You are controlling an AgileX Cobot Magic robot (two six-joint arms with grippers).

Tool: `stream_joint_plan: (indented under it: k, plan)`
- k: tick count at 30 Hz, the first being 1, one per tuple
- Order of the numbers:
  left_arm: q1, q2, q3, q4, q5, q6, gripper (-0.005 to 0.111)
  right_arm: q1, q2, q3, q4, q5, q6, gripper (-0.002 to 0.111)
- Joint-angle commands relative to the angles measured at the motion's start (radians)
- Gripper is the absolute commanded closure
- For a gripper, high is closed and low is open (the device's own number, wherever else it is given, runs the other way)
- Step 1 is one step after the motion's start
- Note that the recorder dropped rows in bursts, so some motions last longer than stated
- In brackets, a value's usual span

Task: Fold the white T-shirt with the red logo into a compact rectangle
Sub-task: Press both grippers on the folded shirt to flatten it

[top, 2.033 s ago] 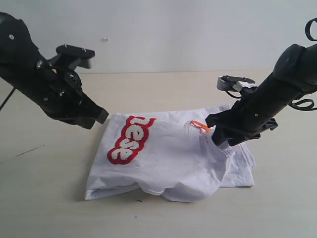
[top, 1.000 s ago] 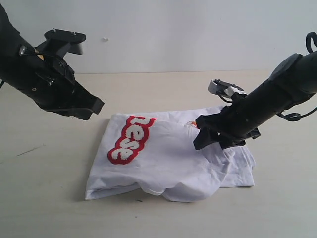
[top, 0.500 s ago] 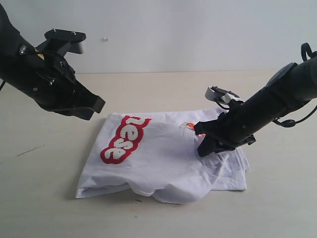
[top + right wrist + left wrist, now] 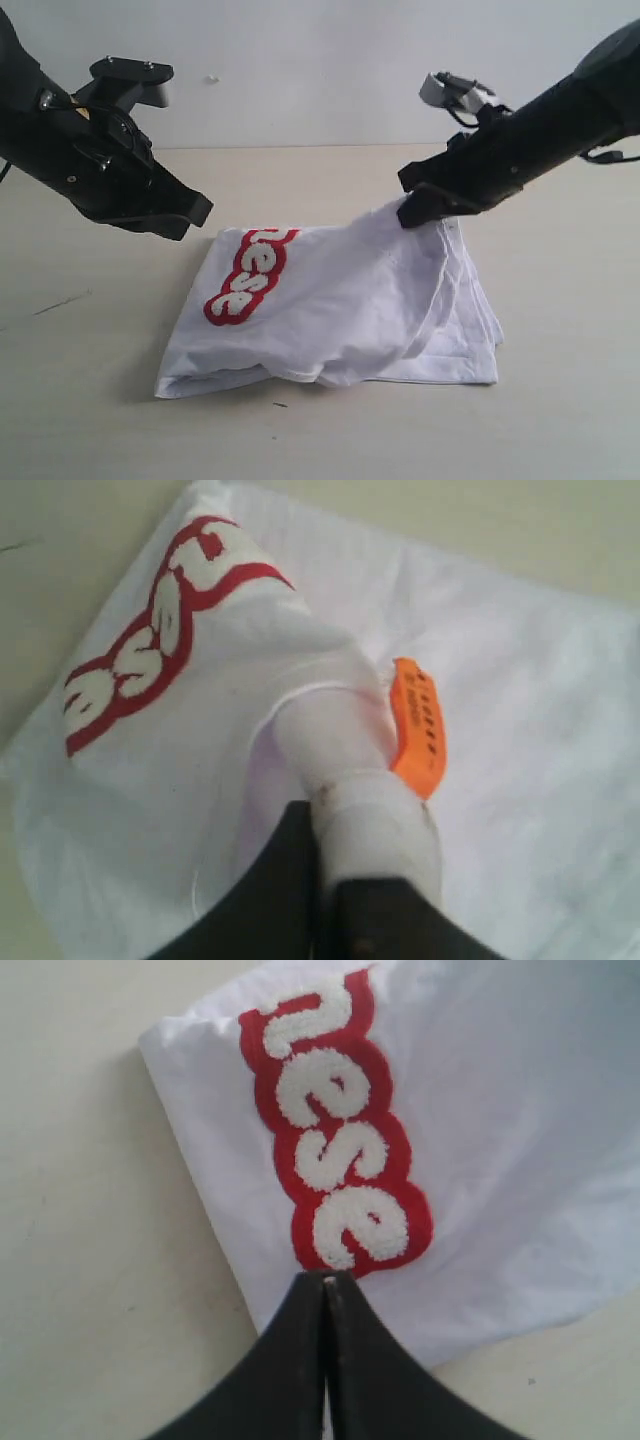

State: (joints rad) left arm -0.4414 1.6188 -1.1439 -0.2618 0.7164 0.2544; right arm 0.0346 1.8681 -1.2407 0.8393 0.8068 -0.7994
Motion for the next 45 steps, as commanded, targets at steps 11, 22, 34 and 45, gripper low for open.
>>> stream_joint_plan:
  k: [11,22,34,45]
  plan:
    - [-0.006,-0.007,0.004,-0.023,-0.029,0.003,0.107,0.001,0.018,-0.054,-0.644,-0.261,0.234,0.108]
    - [-0.013,-0.007,0.004,-0.127,0.007,0.110,0.107,0.001,0.032,-0.054,-0.905,-0.317,0.540,0.072]
    - [-0.017,-0.007,0.004,-0.157,0.017,0.137,0.107,0.092,0.142,-0.054,-0.563,-0.165,0.393,0.108]
    - [-0.083,-0.003,0.027,-0.169,0.011,0.213,0.107,0.262,0.320,-0.054,-0.404,-0.194,0.323,0.108]
